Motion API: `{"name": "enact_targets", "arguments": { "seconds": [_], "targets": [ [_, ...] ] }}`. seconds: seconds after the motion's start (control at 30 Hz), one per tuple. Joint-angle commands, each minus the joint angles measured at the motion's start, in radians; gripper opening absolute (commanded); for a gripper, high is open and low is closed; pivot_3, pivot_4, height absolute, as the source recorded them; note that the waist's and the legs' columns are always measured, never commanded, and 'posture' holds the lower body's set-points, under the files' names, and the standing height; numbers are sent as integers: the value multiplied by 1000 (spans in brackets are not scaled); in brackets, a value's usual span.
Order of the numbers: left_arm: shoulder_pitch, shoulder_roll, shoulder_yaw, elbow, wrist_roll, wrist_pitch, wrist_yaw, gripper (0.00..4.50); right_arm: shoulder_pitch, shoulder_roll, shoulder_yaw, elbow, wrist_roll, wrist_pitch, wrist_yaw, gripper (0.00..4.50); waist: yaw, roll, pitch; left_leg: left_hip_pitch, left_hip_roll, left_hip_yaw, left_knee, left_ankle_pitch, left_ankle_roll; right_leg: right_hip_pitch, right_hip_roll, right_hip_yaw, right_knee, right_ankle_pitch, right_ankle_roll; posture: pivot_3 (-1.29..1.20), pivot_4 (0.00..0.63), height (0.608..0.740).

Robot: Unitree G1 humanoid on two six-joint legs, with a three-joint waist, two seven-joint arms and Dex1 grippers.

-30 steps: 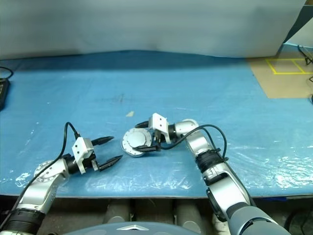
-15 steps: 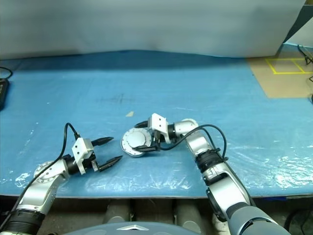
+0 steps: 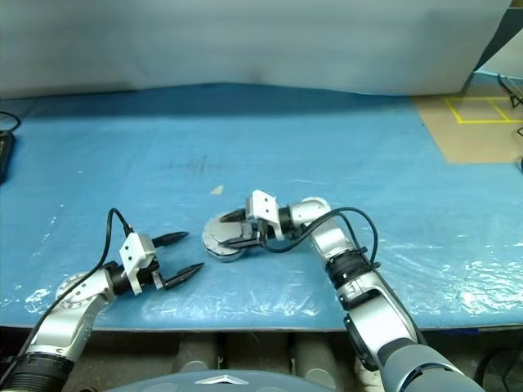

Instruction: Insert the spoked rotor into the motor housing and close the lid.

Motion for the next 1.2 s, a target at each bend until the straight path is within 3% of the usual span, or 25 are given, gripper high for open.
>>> {"name": "enact_targets", "arguments": {
  "seconds": [0.03,0.13,0.43,0.53,0.9,1.2],
  "targets": [
    [1,5,24,-20,-11,-10,3,4500,-3,-6,12,1,-20,12,-13,1093,0,0,0,0,0,0,0,0,0,0,0,0,0,0,0,0,150,740],
    [2,5,24,-23,-12,-8,3,4500,-2,-9,16,4,-30,4,-25,96,0,0,0,0,0,0,0,0,0,0,0,0,0,0,0,0,150,740],
    [-1,6,23,-22,-10,-6,1,4500,7,-7,4,-37,23,100,0,40,0,0,0,1,0,0,0,0,0,0,0,0,0,0,0,0,150,740],
    [-2,8,23,-21,-10,-6,-2,4500,4,-3,-6,-33,25,98,-24,640,0,0,0,1,0,0,0,0,0,0,0,0,0,0,0,0,150,740],
    [-15,9,21,-14,-9,-1,-7,4500,-12,13,-6,9,2,8,-71,4391,0,0,0,0,0,0,0,0,0,0,0,0,0,0,0,0,150,740],
    [-1,3,21,-20,-7,-3,3,4500,-15,17,0,29,-14,-1,-67,4452,0,0,0,0,0,0,0,0,0,0,0,0,0,0,0,0,150,740]
  ]
}}
